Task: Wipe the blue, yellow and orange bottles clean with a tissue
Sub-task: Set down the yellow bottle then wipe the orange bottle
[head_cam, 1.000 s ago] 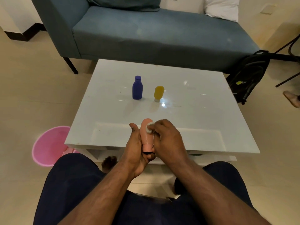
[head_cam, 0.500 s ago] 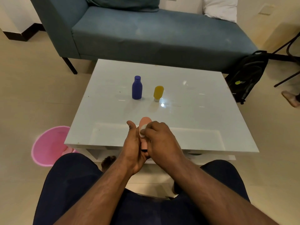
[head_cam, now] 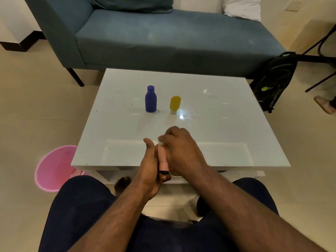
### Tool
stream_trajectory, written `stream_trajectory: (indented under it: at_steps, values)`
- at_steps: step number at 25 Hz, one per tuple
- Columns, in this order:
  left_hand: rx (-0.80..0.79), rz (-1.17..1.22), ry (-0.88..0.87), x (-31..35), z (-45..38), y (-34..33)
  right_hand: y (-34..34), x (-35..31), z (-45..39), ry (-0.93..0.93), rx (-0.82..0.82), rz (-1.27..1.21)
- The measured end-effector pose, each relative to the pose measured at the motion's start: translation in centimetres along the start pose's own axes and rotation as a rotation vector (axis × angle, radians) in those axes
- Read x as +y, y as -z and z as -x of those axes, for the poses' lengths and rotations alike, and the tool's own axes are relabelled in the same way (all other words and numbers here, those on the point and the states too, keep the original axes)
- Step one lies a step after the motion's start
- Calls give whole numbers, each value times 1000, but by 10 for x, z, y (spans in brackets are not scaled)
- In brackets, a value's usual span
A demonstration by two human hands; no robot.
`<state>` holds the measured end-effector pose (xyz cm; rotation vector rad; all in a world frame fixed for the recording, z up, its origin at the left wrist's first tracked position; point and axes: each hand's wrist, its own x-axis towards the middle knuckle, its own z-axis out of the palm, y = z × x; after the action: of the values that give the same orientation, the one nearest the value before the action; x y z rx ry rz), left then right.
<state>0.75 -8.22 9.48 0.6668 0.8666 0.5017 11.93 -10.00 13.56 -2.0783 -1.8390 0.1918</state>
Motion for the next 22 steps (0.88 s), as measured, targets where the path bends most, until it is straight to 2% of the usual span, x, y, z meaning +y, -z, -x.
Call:
stream_trajectory:
  at_steps: [2, 6, 11, 15, 19, 22]
  values:
    - [5, -5, 9, -1, 0, -1, 1, -2, -6, -41, 26, 5]
    - [2, 9, 24, 2, 2, 3, -7, -16, 34, 73, -46, 6]
    - [17, 65, 7, 4, 1, 0, -5, -8, 12, -27, 49, -66]
    - [28, 137, 31, 8, 0, 7, -8, -18, 41, 88, -14, -93]
    - [15, 188, 35, 6, -1, 9, -13, -9, 29, 56, 82, -133]
    - [47, 220, 66, 10, -2, 14, -17, -20, 44, 69, 37, -119]
